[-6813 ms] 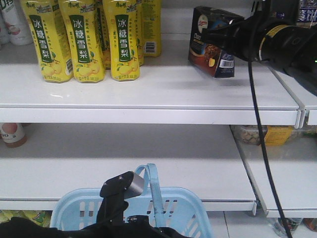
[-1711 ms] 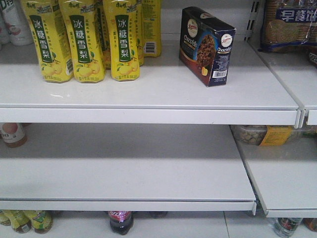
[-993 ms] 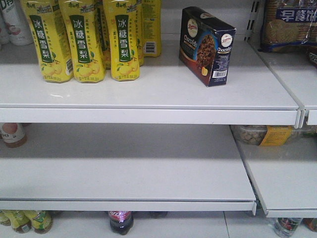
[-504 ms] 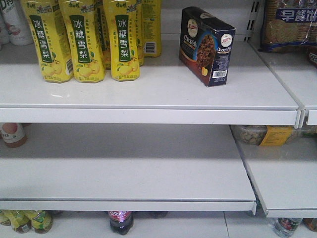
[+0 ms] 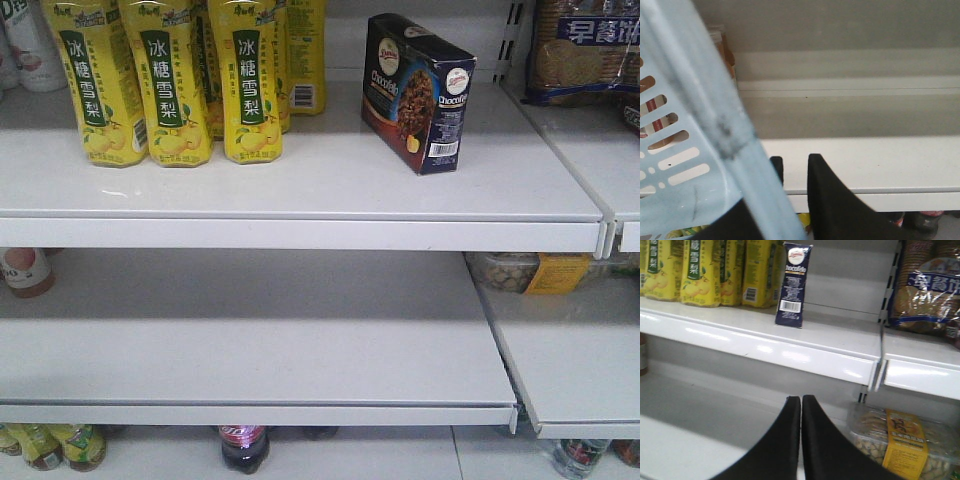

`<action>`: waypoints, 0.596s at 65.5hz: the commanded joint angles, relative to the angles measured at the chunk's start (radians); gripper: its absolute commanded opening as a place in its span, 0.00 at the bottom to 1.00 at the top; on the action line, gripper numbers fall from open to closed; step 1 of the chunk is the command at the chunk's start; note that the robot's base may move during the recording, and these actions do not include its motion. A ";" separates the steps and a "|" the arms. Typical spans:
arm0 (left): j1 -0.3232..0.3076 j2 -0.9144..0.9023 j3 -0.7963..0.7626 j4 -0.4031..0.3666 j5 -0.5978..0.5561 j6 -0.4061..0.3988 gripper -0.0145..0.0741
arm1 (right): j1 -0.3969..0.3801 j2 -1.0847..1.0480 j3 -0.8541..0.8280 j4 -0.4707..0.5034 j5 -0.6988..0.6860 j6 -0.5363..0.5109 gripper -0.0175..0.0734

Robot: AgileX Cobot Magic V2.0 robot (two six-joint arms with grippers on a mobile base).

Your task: Left arm holds basket, right arm returns cookies

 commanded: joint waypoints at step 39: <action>0.002 -0.012 -0.017 0.014 -0.103 0.010 0.16 | -0.297 -0.178 0.218 0.475 -0.001 -0.261 0.18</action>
